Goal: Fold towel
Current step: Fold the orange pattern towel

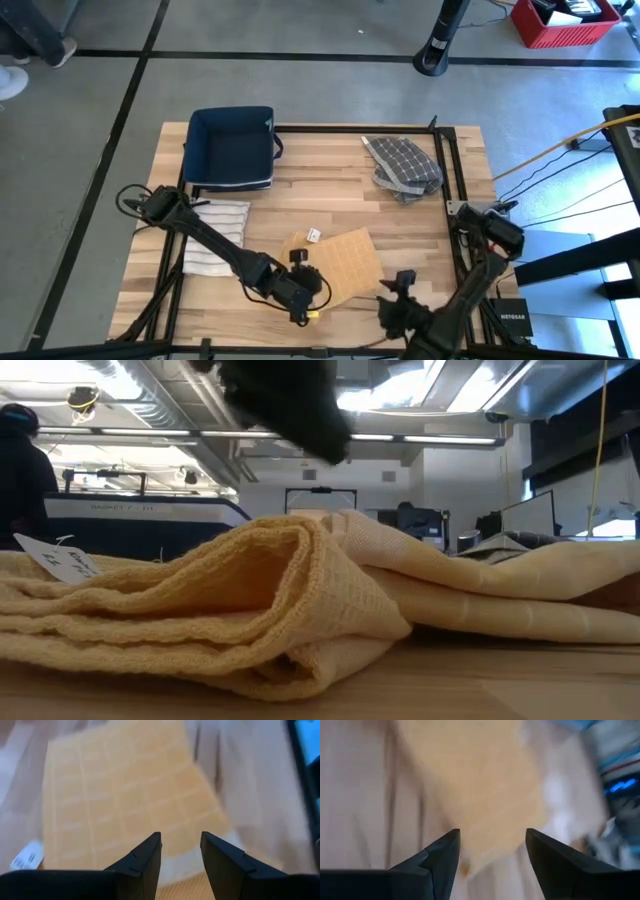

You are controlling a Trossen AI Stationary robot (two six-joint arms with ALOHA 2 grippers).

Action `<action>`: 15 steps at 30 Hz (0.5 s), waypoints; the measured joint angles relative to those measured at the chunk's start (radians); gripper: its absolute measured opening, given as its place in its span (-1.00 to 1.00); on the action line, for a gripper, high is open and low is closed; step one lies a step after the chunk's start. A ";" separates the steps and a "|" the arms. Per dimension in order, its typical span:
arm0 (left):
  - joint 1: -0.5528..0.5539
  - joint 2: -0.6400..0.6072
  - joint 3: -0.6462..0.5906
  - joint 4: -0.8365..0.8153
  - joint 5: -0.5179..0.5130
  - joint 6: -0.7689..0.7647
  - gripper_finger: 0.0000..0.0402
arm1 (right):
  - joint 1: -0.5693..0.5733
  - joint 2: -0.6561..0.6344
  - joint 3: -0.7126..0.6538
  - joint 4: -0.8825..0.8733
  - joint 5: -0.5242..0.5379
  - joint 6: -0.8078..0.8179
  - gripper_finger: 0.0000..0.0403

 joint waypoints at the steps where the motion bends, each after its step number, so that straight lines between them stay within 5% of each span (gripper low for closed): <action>1: 0.001 0.000 0.000 0.033 -0.008 0.015 -0.35 | 0.011 -0.008 -0.014 0.002 0.088 0.053 0.13; 5: 0.013 0.032 -0.024 0.170 -0.018 0.088 -0.35 | 0.011 -0.026 -0.126 0.003 0.273 0.318 0.13; 9: 0.034 0.091 -0.047 0.120 -0.012 0.090 -0.35 | -0.008 -0.023 -0.293 0.193 0.237 0.448 0.13; 15: 0.048 0.139 -0.044 -0.009 -0.007 0.028 -0.35 | -0.031 -0.022 -0.464 0.595 0.043 0.236 0.13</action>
